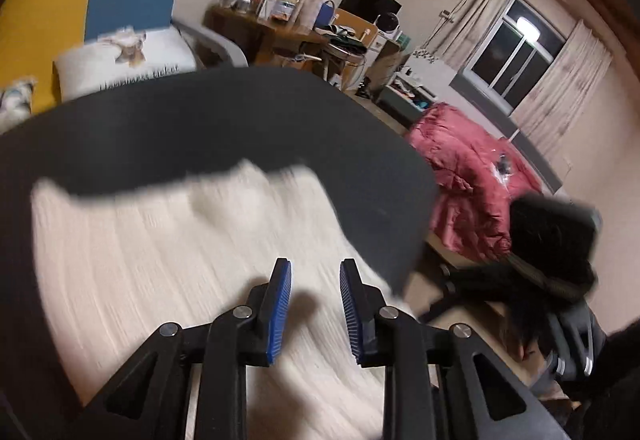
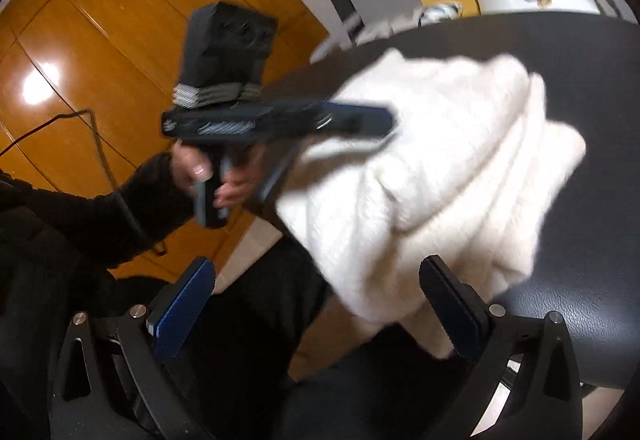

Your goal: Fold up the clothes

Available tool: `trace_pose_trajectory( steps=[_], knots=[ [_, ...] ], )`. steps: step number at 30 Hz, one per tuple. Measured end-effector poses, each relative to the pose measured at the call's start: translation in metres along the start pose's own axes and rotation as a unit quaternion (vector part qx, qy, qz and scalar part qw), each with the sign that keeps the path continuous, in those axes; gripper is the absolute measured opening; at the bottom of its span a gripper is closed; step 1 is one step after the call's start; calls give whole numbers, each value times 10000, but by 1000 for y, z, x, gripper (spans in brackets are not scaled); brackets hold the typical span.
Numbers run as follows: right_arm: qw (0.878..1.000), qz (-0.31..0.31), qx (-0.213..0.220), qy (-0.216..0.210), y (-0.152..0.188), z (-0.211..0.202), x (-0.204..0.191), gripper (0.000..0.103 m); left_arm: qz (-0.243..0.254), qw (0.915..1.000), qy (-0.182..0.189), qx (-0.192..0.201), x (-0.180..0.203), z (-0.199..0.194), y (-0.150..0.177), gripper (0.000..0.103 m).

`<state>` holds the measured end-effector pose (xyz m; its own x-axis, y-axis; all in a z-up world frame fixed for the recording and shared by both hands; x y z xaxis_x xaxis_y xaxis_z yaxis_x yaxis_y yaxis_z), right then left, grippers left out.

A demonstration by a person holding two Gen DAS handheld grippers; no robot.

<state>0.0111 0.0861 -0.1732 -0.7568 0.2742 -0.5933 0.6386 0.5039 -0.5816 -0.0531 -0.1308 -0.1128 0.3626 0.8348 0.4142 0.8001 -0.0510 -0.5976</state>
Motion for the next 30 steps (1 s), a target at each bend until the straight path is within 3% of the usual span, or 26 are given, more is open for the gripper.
trace_pose_trajectory(
  steps=[4,6,9,13,16,19,20,21,23,25,28,30],
  knots=[
    [9985,435,200,-251,-7,9,12,103,120,9983,-341,-448,-10,21,-47,34],
    [9971,536,254,-476,-6,20,15,103,322,9962,-305,-751,-9,31,-66,36],
    [9938,713,333,-785,-2,38,17,103,1042,9881,-94,-1127,12,44,-83,36],
    [9900,909,451,-985,-2,39,30,103,1880,9635,-81,-1905,35,75,-90,36],
    [9894,899,459,-1045,-1,37,34,103,2203,9427,-164,-2499,36,95,-87,36],
    [9902,875,423,-1001,-1,35,34,103,2421,9277,-265,-2828,37,106,-82,36],
    [9907,871,406,-967,-2,35,34,103,2480,9236,-286,-2910,35,109,-79,35],
    [9913,857,396,-915,-3,34,33,103,2552,9207,-331,-2934,34,109,-75,25],
    [9934,787,409,-730,-6,32,29,103,2657,9282,-442,-2568,37,98,-70,13],
    [9948,693,477,-572,-8,28,25,103,2458,9460,-407,-2076,39,80,-75,11],
    [9950,523,741,-423,-12,15,17,103,1310,9875,-23,-879,23,33,-91,11],
    [9929,530,960,-458,-13,6,17,103,919,9947,-142,-447,12,25,-91,11]
  ],
)
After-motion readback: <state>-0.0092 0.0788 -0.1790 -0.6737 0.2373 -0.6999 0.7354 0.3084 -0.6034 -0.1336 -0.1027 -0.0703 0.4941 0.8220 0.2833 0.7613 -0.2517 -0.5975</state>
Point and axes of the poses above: each gripper's, at about its wrist camera, not at the fingertips, and z roughly the way its jaws point, x to its right, y to its underside, the point moved 1 cm from there along z, roughly the way its jaws point, and after that the axes turned 1 degree about -x, right-handed, at the moved point
